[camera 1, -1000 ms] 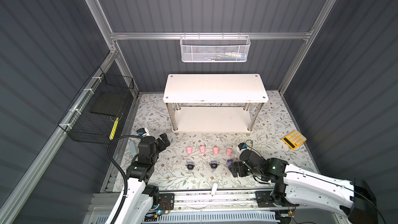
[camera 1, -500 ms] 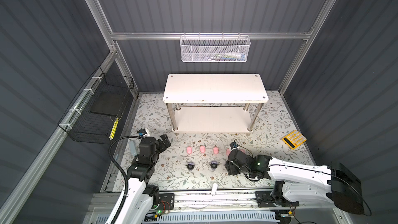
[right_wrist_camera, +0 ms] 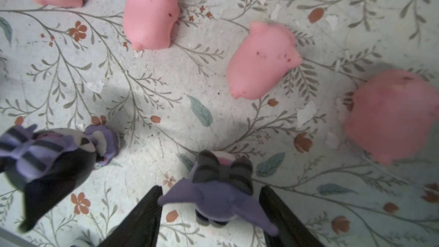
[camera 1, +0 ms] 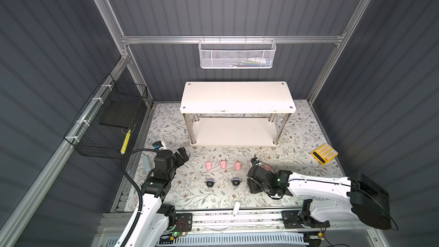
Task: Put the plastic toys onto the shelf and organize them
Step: 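Close the right gripper on the purple witch-cat toy and lift it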
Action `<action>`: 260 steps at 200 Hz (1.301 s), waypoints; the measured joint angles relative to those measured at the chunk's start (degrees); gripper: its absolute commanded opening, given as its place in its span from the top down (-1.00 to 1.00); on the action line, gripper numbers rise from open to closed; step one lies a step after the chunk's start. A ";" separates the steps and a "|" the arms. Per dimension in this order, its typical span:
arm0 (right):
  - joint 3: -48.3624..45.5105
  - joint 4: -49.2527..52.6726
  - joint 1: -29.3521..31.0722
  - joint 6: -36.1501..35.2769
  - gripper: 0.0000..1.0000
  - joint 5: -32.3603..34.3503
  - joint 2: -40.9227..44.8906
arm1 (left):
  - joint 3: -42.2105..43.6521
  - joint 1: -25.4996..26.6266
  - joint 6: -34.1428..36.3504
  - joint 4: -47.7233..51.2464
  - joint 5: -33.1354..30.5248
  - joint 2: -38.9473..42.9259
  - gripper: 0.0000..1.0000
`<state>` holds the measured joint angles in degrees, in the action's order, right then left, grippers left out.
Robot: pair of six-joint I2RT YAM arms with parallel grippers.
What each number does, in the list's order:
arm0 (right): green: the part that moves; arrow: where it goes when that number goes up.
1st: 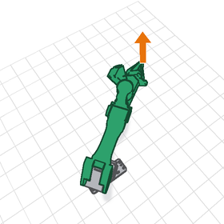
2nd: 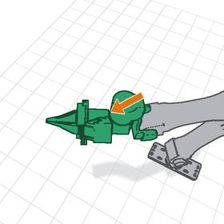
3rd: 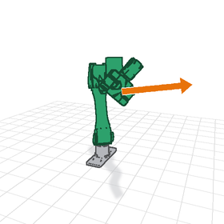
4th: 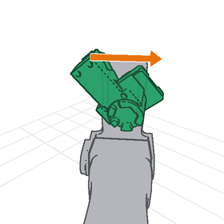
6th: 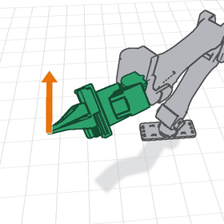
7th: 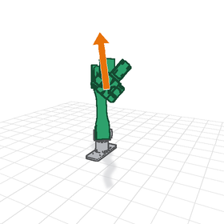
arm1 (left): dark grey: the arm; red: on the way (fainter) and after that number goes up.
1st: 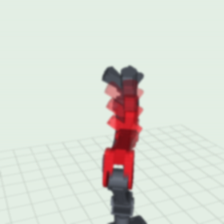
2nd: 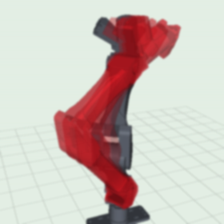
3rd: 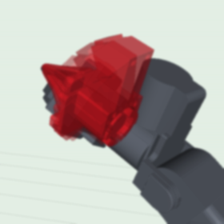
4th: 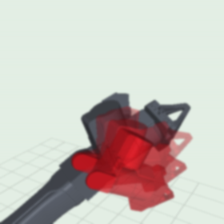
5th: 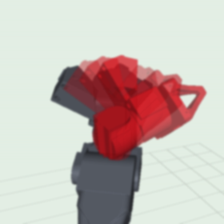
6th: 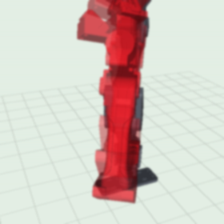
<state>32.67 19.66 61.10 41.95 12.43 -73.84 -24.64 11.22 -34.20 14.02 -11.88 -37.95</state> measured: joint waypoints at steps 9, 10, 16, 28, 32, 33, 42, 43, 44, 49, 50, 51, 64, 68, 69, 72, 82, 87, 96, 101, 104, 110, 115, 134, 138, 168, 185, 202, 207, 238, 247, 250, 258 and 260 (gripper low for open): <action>0.00 -0.11 -0.17 -0.04 -0.31 0.00 -0.31 | 0.00 0.00 -0.02 0.00 0.00 0.00 -0.99; 0.00 -0.13 -0.20 -0.04 -0.30 0.00 -0.35 | 0.00 0.00 -0.04 0.02 0.00 0.00 -0.99; 0.00 -0.28 -0.31 -0.09 -0.29 0.02 -0.55 | 0.00 0.00 -0.09 0.00 0.00 -0.02 -0.99; 0.00 -0.48 -0.52 -0.22 -0.25 0.02 -0.90 | 0.00 0.00 -0.13 -0.17 -0.02 -0.07 -1.00; 0.00 -0.52 -0.59 -0.20 -0.24 0.02 -1.01 | 0.00 0.00 -0.13 -0.22 0.00 -0.09 -0.99; 0.00 -0.55 -0.59 -0.22 -0.24 0.02 -1.05 | 0.00 0.00 -0.13 -0.22 0.00 -0.09 -1.00; 0.02 -0.79 -0.66 -0.39 -0.20 0.02 -1.51 | 0.00 0.00 -0.13 -0.26 -0.02 -0.22 -0.99; 0.02 -0.79 -0.66 -0.39 -0.19 0.02 -1.51 | 0.00 0.00 -0.13 -0.26 -0.02 -0.22 -1.00; 0.02 -0.83 -0.70 -0.37 -0.19 0.00 -1.64 | 0.00 0.00 -0.13 -0.28 0.00 -0.22 -1.00; 0.04 -0.96 -0.76 -0.42 -0.18 0.00 -1.92 | 0.00 0.00 -0.13 -0.31 0.00 -0.33 -0.99; 0.04 -0.96 -0.76 -0.44 -0.18 0.00 -2.03 | 0.00 0.00 -0.13 -0.31 -0.02 -0.33 -0.99; 0.04 -0.96 -0.76 -0.44 -0.18 0.00 -2.03 | 0.00 0.00 -0.13 -0.31 0.00 -0.33 -0.99; 0.04 -1.20 -0.87 -0.52 -0.15 -0.02 -2.93 | 0.00 0.00 -0.13 -0.31 0.00 -0.59 -0.99; 0.04 -1.25 -0.94 -0.52 -0.14 0.00 -3.19 | 0.00 0.00 -0.13 -0.33 0.00 -0.61 -0.99; 0.07 -1.27 -0.96 -0.55 -0.13 0.00 -3.28 | 0.00 0.00 -0.13 -0.31 0.00 -0.66 -0.99; 0.09 -1.25 -0.96 -0.59 -0.12 0.00 -3.43 | 0.00 0.00 -0.13 -0.31 0.00 -0.70 -0.99; 0.31 -1.31 -1.07 -0.68 -0.05 0.04 -3.85 | 0.00 0.00 -0.13 -0.33 -0.02 -0.79 -0.99; 0.42 -1.40 -1.14 -0.79 -0.01 0.04 -3.93 | 0.00 0.00 -0.13 -0.33 0.00 -0.81 -0.99; 0.61 -1.46 -1.22 -0.90 0.04 0.00 -4.26 | 0.00 0.00 -0.13 -0.33 0.00 -0.87 -1.00; 0.74 -1.55 -1.33 -0.85 0.06 0.00 -4.46 | 0.00 0.00 -0.13 -0.33 -0.02 -0.92 -0.99; 0.79 -1.51 -1.36 -0.96 0.07 0.02 -4.55 | 0.00 0.00 -0.13 -0.33 -0.02 -0.92 -0.99; 0.85 -1.64 -1.46 -0.98 0.12 0.00 -4.68 | 0.00 0.00 -0.13 -0.33 0.00 -0.92 -1.00; 0.90 -1.68 -1.51 -0.98 0.16 0.02 -4.76 | 0.00 0.00 -0.13 -0.33 0.00 -0.92 -1.00; 0.96 -1.86 -1.55 -1.07 0.23 0.04 -4.94 | 0.00 0.00 -0.13 -0.33 -0.02 -0.94 -1.00; 1.01 -1.84 -1.55 -1.27 0.23 0.00 -4.98 | 0.00 0.00 -0.13 -0.33 -0.02 -0.96 -0.99; 1.18 -1.77 -1.55 -1.27 0.33 0.00 -5.11 | 0.02 0.00 -0.13 -0.33 -0.02 -1.09 -0.99; 1.22 -1.49 -1.55 -1.27 0.34 -0.02 -5.09 | 0.02 0.00 -0.13 -0.33 -0.02 -1.33 -0.99; 1.40 -0.79 -1.55 -1.27 0.35 -0.13 -4.92 | 0.02 0.00 -0.11 -0.33 -0.02 -1.33 -0.99; 1.55 -0.28 -1.55 -1.27 0.36 -0.20 -4.76 | 0.02 0.00 -0.11 -0.33 -0.02 -1.33 -1.00; 2.54 2.82 -1.55 -1.27 0.36 -0.39 -2.05 | 0.02 0.00 -0.11 -0.33 -0.02 -1.33 -0.99; 2.95 4.00 -1.55 -1.27 0.36 -0.44 -0.96 | 0.02 0.00 -0.11 -0.33 -0.02 -1.33 -0.99; 3.13 4.46 -1.55 -1.27 0.36 -0.44 -0.55 | 0.02 0.00 -0.13 -0.33 -0.02 -1.33 -0.99; 3.67 5.64 -1.55 -1.29 0.37 -0.44 0.37 | 0.02 0.00 -0.11 -0.33 -0.02 -1.33 -0.99; 3.74 5.86 -1.55 -1.29 0.37 -0.44 0.44 | 0.02 0.00 -0.11 -0.33 -0.02 -1.33 -0.99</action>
<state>36.40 25.52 59.55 40.66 11.99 -73.41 -24.62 11.22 -34.30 13.69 -11.90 -39.29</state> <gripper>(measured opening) 0.391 0.997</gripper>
